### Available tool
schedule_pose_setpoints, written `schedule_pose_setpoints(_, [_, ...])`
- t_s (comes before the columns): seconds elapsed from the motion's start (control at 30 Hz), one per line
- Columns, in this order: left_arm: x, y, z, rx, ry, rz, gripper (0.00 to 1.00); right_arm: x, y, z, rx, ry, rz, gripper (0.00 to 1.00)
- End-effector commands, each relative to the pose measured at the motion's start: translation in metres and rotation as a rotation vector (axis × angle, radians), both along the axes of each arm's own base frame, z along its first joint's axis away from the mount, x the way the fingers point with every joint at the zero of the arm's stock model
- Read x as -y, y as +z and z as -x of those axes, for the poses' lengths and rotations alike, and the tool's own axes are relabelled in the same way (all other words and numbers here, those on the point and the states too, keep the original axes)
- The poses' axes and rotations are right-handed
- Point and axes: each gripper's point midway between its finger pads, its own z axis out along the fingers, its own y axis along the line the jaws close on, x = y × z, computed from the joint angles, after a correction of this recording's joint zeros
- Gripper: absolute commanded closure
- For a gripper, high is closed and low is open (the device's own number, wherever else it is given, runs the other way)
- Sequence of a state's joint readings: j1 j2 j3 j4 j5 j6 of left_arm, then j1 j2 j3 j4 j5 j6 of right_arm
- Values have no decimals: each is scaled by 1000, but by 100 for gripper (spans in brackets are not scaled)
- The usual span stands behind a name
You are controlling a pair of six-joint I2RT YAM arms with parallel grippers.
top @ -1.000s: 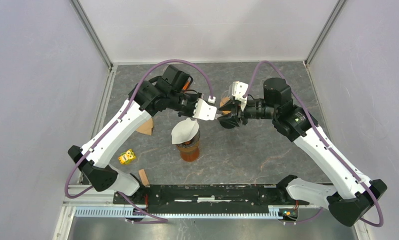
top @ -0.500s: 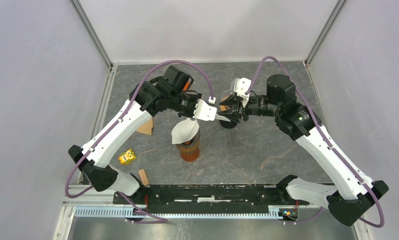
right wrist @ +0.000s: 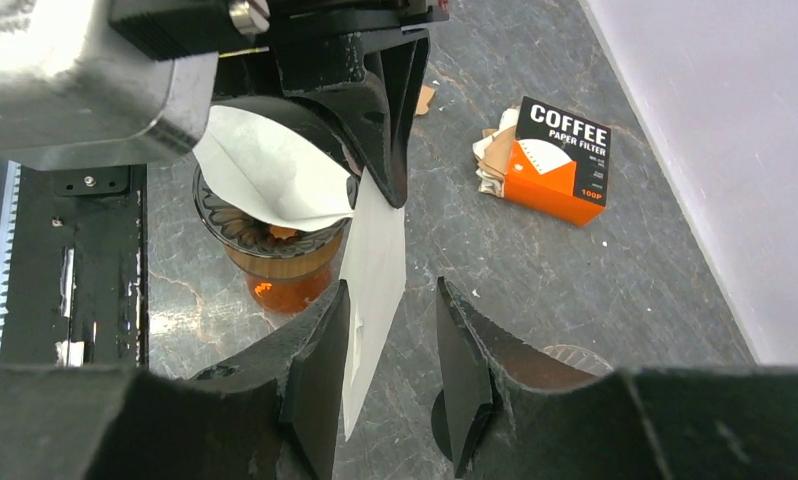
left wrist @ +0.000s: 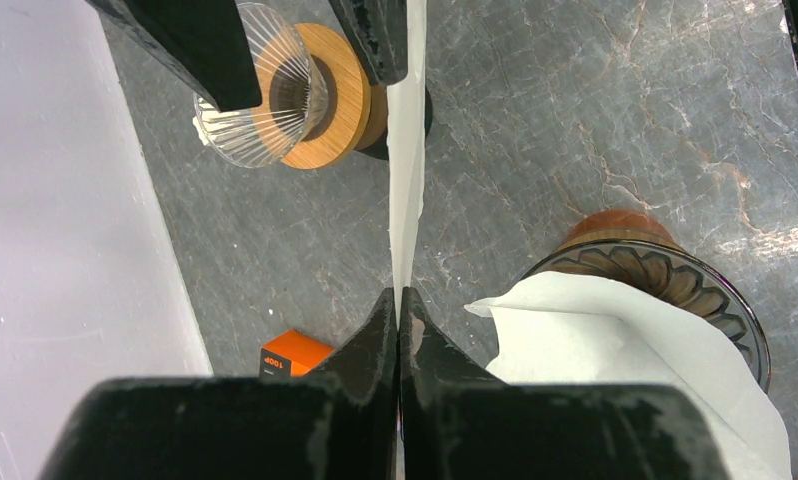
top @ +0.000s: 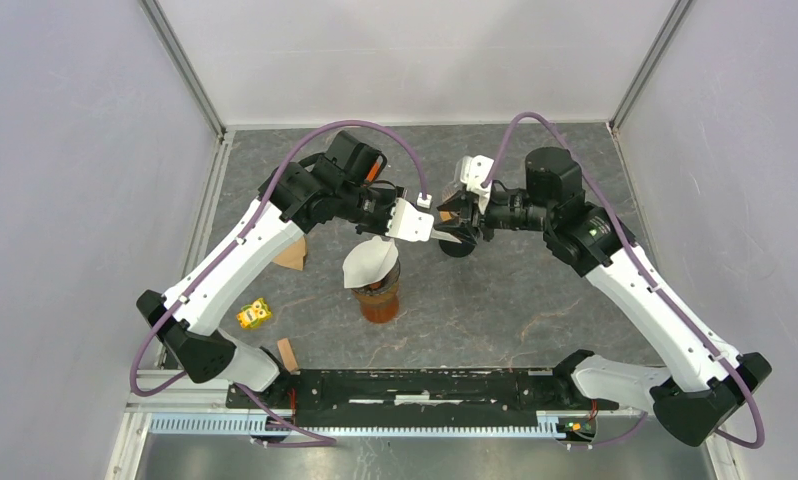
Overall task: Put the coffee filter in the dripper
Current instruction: Place the coffee filter in the coffee dripper.
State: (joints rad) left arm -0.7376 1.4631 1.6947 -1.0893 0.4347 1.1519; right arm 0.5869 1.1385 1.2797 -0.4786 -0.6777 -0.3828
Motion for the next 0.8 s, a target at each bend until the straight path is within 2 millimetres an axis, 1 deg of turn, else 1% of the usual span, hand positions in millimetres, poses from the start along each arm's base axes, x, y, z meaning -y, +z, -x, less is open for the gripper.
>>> schedule_pose_setpoints(0.0, [4, 8, -2, 46, -22, 17, 98, 0, -2, 1, 8, 17, -1, 57])
schedule_pose_setpoints(0.77, [6, 8, -2, 42, -29, 21, 98, -1, -18, 1, -22, 22, 27, 57])
